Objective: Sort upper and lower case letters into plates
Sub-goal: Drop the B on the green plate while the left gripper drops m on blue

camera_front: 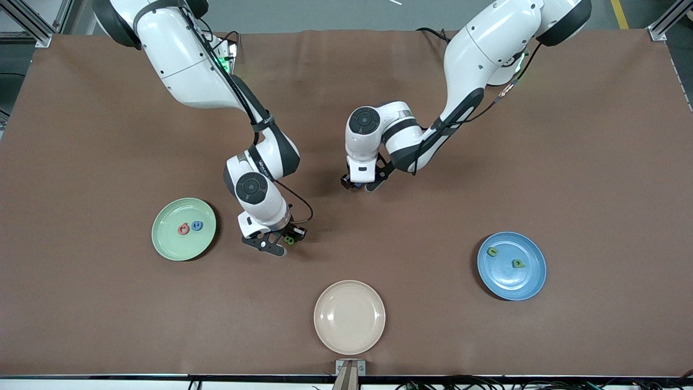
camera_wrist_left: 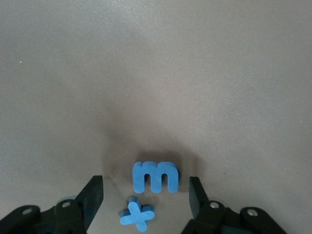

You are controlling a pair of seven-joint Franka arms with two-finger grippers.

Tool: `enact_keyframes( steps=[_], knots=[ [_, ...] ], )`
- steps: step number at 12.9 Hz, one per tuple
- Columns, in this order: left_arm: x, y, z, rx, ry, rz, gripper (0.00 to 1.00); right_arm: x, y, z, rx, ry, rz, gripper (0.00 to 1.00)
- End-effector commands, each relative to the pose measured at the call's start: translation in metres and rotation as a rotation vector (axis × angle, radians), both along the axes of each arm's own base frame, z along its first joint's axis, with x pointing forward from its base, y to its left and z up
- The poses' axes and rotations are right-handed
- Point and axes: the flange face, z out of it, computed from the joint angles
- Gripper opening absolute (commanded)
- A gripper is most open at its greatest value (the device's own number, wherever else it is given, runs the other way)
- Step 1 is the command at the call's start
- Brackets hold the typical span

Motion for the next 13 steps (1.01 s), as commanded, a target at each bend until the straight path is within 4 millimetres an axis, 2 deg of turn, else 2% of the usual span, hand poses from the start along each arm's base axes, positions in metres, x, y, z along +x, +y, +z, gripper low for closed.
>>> enact_keyframes(
  steps=[1,2,4,6,7,8,10,12,13],
  knots=[
    [0.001,-0.002,-0.002,-0.005,-0.016,0.007,0.78,0.009,-0.041,0.015,-0.047,0.066,0.042,0.0],
    [0.001,-0.002,-0.003,-0.001,-0.023,-0.002,0.75,0.016,-0.059,0.037,-0.051,0.077,0.064,0.0],
    [0.001,-0.002,-0.004,0.001,-0.024,0.001,0.7,0.027,-0.11,0.076,-0.065,0.13,0.115,0.0],
    [0.002,-0.001,-0.004,0.001,-0.024,0.01,0.64,0.03,-0.16,0.1,-0.066,0.175,0.167,0.0],
    [0.004,0.001,-0.004,0.002,-0.024,0.013,0.56,0.027,-0.184,0.107,-0.062,0.186,0.195,0.0],
    [0.006,0.003,-0.009,0.007,-0.021,0.018,0.45,0.023,-0.207,0.11,-0.059,0.191,0.222,0.0],
    [0.012,0.007,-0.01,0.013,-0.028,0.027,0.24,0.012,-0.257,0.097,-0.046,0.201,0.269,0.0],
    [0.016,0.006,-0.007,0.007,-0.035,0.023,0.06,-0.008,-0.291,0.068,-0.038,0.185,0.301,0.0],
    [0.025,0.008,0.001,0.001,-0.05,0.028,0.01,-0.016,-0.306,0.056,-0.034,0.186,0.311,0.0]
  ],
)
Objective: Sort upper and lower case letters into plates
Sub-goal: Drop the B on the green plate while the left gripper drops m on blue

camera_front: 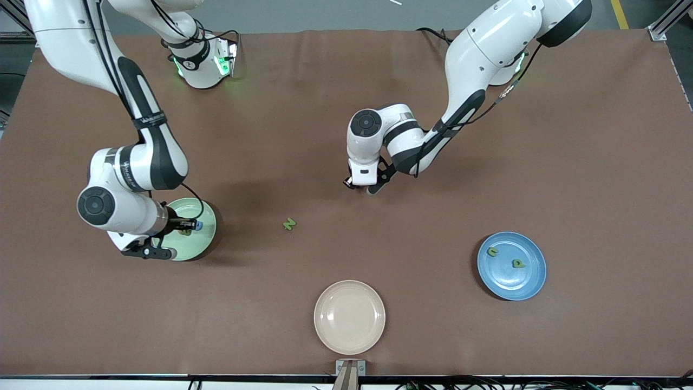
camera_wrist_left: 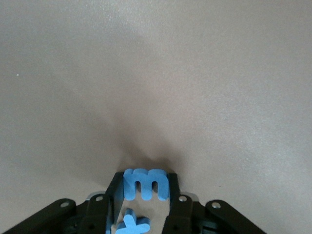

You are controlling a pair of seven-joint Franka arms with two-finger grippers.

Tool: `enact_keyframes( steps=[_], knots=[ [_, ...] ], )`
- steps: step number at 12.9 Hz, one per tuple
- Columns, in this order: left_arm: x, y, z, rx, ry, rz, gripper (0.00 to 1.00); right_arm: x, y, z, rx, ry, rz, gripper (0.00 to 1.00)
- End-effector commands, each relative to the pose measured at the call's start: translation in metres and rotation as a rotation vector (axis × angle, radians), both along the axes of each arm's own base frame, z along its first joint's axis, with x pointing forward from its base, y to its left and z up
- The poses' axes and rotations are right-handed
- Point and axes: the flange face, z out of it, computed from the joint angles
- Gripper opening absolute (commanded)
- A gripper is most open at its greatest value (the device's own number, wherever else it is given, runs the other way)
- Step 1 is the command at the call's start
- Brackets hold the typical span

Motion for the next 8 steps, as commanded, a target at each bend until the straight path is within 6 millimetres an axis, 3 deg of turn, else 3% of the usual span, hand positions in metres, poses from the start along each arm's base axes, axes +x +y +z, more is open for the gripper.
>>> enact_keyframes(
  steps=[1,2,4,6,8],
  knots=[
    [0.029,0.007,0.013,-0.008,-0.052,0.028,0.01,-0.035,-0.027,-0.026,0.014,0.009,0.031,0.01],
    [0.048,0.016,0.028,-0.004,-0.072,0.029,0.0,-0.04,-0.033,-0.032,0.014,0.016,0.02,0.02],
    [0.094,0.049,0.052,0.045,-0.087,-0.002,0.0,-0.041,-0.031,-0.035,0.015,0.024,0.022,0.2],
    [0.14,0.102,0.072,0.074,-0.102,-0.069,0.0,-0.04,-0.03,-0.034,0.015,0.023,0.025,0.99],
    [0.181,0.173,0.084,0.094,-0.113,-0.149,0.01,-0.036,-0.024,-0.027,0.015,0.027,0.018,1.0]
  ],
)
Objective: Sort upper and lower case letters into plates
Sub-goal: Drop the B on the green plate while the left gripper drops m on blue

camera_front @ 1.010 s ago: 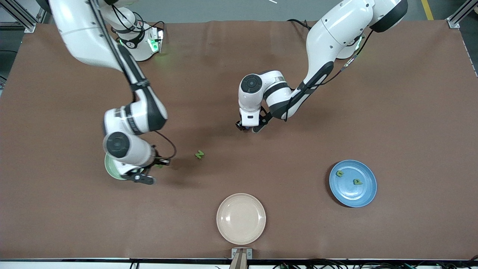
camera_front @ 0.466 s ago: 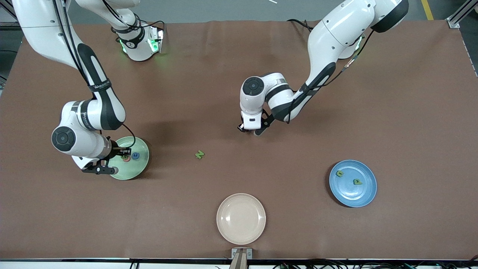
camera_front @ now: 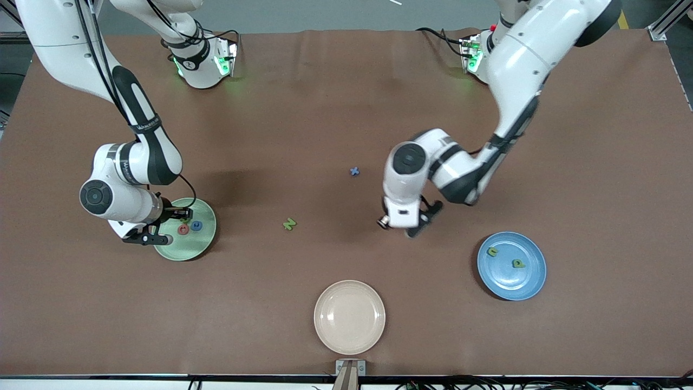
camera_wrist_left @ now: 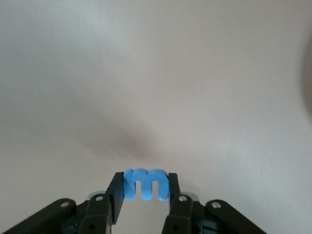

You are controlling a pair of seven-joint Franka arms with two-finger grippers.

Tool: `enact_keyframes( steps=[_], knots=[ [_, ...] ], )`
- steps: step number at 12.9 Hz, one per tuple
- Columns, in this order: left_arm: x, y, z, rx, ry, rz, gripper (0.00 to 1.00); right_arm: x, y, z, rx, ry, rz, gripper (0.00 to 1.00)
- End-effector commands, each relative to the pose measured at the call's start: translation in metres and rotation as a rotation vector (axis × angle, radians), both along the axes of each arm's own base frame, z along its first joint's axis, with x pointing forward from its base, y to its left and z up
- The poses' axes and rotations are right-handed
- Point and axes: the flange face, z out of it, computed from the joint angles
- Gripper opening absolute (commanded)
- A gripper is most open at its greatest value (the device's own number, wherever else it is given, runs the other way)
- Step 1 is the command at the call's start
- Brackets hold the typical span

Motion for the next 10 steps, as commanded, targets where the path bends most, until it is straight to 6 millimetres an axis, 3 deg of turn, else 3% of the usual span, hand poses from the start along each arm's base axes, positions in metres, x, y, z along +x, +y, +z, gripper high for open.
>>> enact_keyframes(
  steps=[1,3,5,7,8,9,10],
  knots=[
    [0.037,0.079,0.018,0.05,-0.014,-0.129,0.01,0.003,0.014,0.025,0.005,-0.003,-0.012,1.0],
    [0.062,0.142,0.017,0.077,-0.001,-0.265,0.01,0.01,0.057,0.036,-0.014,-0.02,-0.099,1.0],
    [0.077,0.195,0.01,0.096,0.023,-0.421,0.01,0.008,0.123,0.045,-0.033,-0.051,-0.182,1.0],
    [0.087,0.242,0.002,0.102,0.045,-0.545,0.03,0.003,0.181,0.038,-0.042,-0.082,-0.273,1.0],
    [0.089,0.26,-0.009,0.098,0.061,-0.596,0.1,-0.002,0.206,0.031,-0.039,-0.104,-0.31,1.0],
    [0.091,0.27,-0.015,0.093,0.065,-0.627,0.28,-0.008,0.227,0.024,-0.035,-0.12,-0.345,1.0],
    [0.092,0.278,-0.022,0.086,0.059,-0.653,0.6,-0.012,0.246,0.018,-0.028,-0.139,-0.392,1.0]
  ],
)
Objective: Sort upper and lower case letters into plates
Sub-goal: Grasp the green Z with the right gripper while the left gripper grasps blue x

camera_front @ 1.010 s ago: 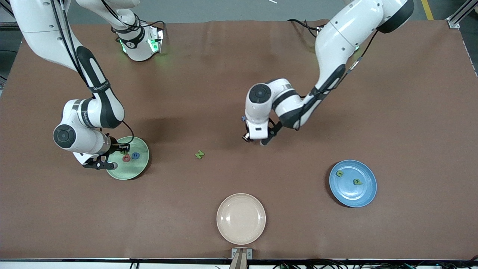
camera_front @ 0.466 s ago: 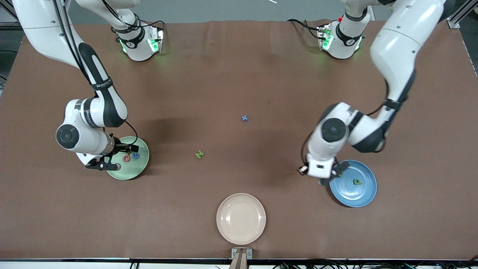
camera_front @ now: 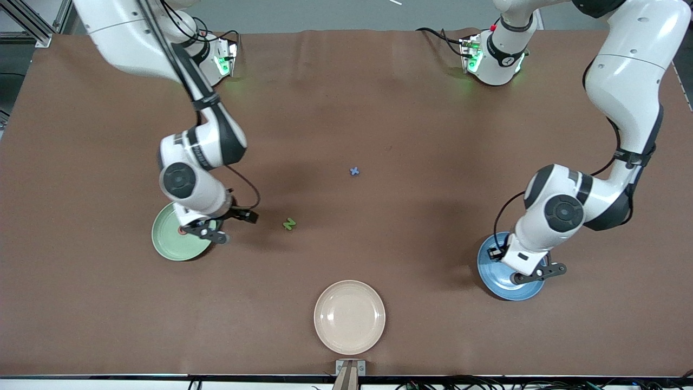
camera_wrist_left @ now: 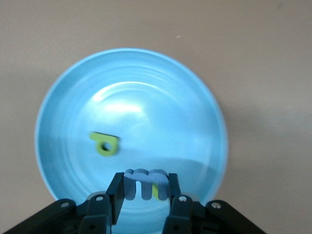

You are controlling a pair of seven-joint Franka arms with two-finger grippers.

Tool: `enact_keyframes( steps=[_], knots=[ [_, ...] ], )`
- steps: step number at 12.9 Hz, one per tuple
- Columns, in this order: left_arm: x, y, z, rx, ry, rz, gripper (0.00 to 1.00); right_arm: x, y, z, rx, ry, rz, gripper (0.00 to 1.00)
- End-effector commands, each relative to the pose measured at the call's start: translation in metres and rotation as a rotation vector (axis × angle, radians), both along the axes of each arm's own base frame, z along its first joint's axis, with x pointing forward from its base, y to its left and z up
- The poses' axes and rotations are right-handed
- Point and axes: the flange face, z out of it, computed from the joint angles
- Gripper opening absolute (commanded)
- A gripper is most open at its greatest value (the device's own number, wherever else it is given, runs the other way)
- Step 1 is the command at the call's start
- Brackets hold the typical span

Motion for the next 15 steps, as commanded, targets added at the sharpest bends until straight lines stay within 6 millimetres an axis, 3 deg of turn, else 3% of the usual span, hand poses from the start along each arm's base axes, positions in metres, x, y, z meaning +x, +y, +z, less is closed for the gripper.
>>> enact_keyframes(
  steps=[1,3,6,9,11,15],
  knots=[
    [0.001,0.018,-0.011,-0.005,-0.009,-0.079,0.97,-0.001,0.033,-0.019,0.011,-0.04,-0.151,1.0],
    [-0.002,0.017,-0.011,-0.004,-0.003,-0.088,1.0,0.001,0.066,-0.032,0.013,-0.055,-0.278,1.0],
    [-0.016,-0.023,0.001,-0.038,0.0,-0.069,1.0,0.0,0.108,-0.048,0.016,-0.069,-0.35,1.0],
    [-0.045,-0.085,0.008,-0.094,0.019,0.029,1.0,-0.001,0.11,-0.051,0.016,-0.079,-0.345,0.88],
    [-0.069,-0.126,0.009,-0.124,0.043,0.094,1.0,0.0,0.106,-0.053,-0.005,-0.089,-0.327,0.86],
    [-0.129,-0.243,0.004,-0.121,0.057,0.151,0.97,-0.001,0.102,-0.057,-0.029,-0.099,-0.301,0.78]
  ],
)
